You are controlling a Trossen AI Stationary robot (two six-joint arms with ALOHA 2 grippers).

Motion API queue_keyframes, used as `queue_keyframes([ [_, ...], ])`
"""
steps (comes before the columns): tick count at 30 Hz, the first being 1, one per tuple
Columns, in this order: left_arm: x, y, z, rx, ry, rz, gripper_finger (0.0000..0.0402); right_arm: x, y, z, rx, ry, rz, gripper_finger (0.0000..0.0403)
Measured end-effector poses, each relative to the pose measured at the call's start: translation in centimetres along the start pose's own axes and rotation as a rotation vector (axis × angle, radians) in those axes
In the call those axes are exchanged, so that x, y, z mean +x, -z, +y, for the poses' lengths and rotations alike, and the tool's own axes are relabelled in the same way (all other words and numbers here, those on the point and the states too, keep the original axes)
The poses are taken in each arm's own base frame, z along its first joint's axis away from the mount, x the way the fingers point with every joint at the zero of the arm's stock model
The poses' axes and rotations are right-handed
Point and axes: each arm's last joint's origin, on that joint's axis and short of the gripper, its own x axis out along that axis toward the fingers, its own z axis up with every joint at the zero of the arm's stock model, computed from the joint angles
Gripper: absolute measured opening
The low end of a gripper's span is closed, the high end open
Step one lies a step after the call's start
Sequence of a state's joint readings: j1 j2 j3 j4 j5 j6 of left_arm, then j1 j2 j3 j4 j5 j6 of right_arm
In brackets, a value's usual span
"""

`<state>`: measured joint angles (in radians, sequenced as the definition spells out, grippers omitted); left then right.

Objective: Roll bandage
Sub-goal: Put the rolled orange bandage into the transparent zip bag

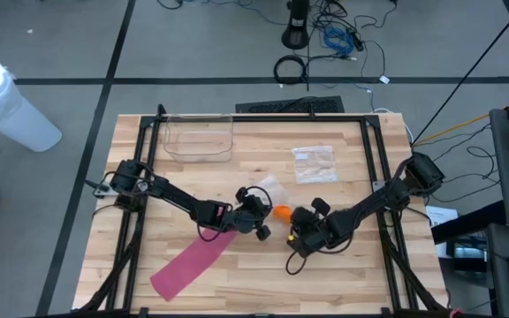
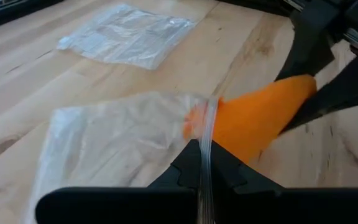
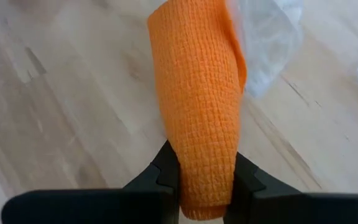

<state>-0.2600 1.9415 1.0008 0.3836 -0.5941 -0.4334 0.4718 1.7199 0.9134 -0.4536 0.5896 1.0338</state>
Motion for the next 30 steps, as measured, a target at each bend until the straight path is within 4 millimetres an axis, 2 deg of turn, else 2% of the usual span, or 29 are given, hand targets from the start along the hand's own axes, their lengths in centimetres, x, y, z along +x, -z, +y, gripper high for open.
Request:
queue_keyframes([
  [5,-0.1,0.0,0.0,0.044,-0.011,-0.005,0.0015,0.3,-0.3,0.6,-0.031,-0.174,0.156,0.0057],
  [10,0.1,0.0,0.2,0.057,-0.031,-0.006,0.0015,-0.2,-0.7,2.1,-0.115,-0.408,0.188,0.0057],
  [12,0.1,0.0,0.2,0.059,-0.030,-0.005,0.0015,-0.5,-0.9,2.3,-0.132,-0.439,0.181,0.0057],
  [17,-0.1,0.3,0.0,0.103,-0.031,0.013,0.0015,-0.9,-1.7,0.8,-0.133,-0.363,0.193,0.0057],
  [24,-0.2,0.3,-0.1,0.125,-0.029,0.015,0.0015,-2.1,-3.3,-1.2,-0.089,-0.237,0.116,0.0057],
  [30,-0.4,0.4,-0.5,0.119,-0.008,0.009,0.0015,-2.0,-3.6,-2.5,-0.045,-0.131,0.113,0.0057],
])
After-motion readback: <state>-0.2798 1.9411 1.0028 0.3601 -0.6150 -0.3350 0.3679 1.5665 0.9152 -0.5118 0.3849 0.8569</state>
